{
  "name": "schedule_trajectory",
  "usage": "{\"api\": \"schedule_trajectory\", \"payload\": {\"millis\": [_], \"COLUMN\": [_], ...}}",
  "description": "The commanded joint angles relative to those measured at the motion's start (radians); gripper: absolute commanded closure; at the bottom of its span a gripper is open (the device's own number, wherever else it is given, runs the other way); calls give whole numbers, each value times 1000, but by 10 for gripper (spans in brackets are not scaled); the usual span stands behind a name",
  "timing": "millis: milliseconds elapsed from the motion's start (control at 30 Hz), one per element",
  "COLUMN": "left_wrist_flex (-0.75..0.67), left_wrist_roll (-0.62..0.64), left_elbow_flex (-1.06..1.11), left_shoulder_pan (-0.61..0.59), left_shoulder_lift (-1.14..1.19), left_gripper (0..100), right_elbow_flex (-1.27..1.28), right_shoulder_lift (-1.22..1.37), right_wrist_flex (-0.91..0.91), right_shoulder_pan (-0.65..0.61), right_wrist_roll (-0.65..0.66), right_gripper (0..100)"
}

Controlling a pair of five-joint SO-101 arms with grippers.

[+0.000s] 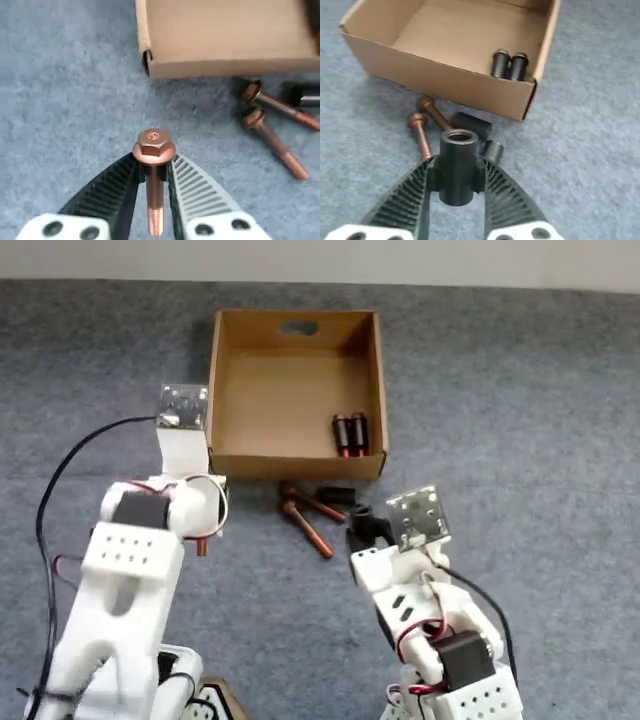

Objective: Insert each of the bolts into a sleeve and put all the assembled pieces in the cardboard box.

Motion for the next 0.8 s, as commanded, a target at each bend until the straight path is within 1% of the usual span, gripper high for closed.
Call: {"api": "schedule_trajectory", "payload": {"millis": [0, 167, 233, 300, 367, 433, 500, 567, 667, 767], "left_wrist_flex": [-17, -18, -18, -49, -101, -155, -203, -258, -347, -448], "left_wrist_roll": [8, 8, 9, 11, 49, 123, 199, 249, 242, 242], "left_elbow_flex": [-8, -10, -10, -10, -10, -8, -4, -4, -2, -1], "left_shoulder_pan": [42, 87, 105, 120, 127, 130, 131, 151, 199, 272], "left_shoulder_lift": [-136, -255, -302, -349, -398, -447, -498, -542, -593, -607], "left_gripper": [993, 993, 993, 993, 993, 993, 993, 993, 993, 993], "right_elbow_flex": [-16, 10, 31, 61, 96, 139, 177, 203, 211, 214], "right_shoulder_lift": [-16, -15, -15, -15, -15, -15, -15, -21, -22, -22], "right_wrist_flex": [-25, -208, -308, -417, -518, -585, -613, -622, -621, -618], "right_shoulder_pan": [-33, -36, -36, -38, -38, -38, -38, -38, -38, -38], "right_wrist_roll": [-5, -6, -9, -9, -9, -9, -11, -11, -11, -11], "right_gripper": [992, 992, 992, 992, 992, 992, 992, 992, 992, 992]}}
